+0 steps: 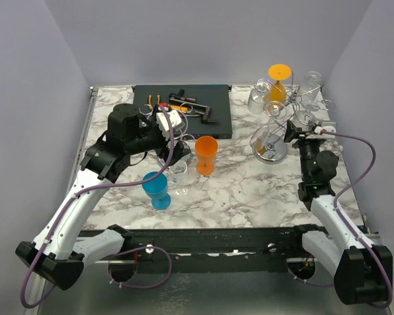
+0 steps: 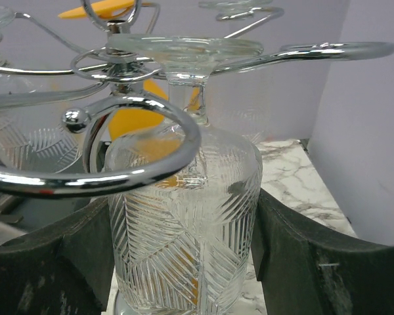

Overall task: Place the wine glass upside down on the wine glass rack
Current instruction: Turn the wine glass upside down at the wine rack, then adjust the wine rack at the center of the board.

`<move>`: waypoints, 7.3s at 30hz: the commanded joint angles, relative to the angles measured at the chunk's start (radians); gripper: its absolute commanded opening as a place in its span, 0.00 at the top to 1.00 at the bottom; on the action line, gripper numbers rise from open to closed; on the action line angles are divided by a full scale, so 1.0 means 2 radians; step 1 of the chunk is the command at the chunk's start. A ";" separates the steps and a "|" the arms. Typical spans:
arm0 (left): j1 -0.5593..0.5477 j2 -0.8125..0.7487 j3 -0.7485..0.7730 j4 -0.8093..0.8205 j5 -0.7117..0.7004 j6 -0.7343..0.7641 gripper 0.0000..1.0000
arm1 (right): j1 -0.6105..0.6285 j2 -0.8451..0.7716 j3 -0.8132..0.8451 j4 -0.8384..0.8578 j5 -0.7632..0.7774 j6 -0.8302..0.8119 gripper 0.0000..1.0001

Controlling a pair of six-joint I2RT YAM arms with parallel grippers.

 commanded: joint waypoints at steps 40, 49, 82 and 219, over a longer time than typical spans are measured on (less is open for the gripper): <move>-0.001 -0.010 -0.012 0.020 0.016 0.010 0.01 | -0.004 -0.101 0.019 -0.085 -0.131 -0.011 0.99; -0.001 -0.011 -0.015 0.022 0.017 0.010 0.01 | -0.004 -0.162 0.004 -0.130 -0.093 0.007 0.99; -0.001 -0.006 -0.011 0.030 0.020 0.009 0.01 | -0.004 -0.119 0.053 -0.271 -0.016 0.055 0.08; -0.060 -0.028 0.011 0.014 -0.010 -0.027 0.01 | 0.137 0.284 0.629 -0.478 0.345 0.179 0.99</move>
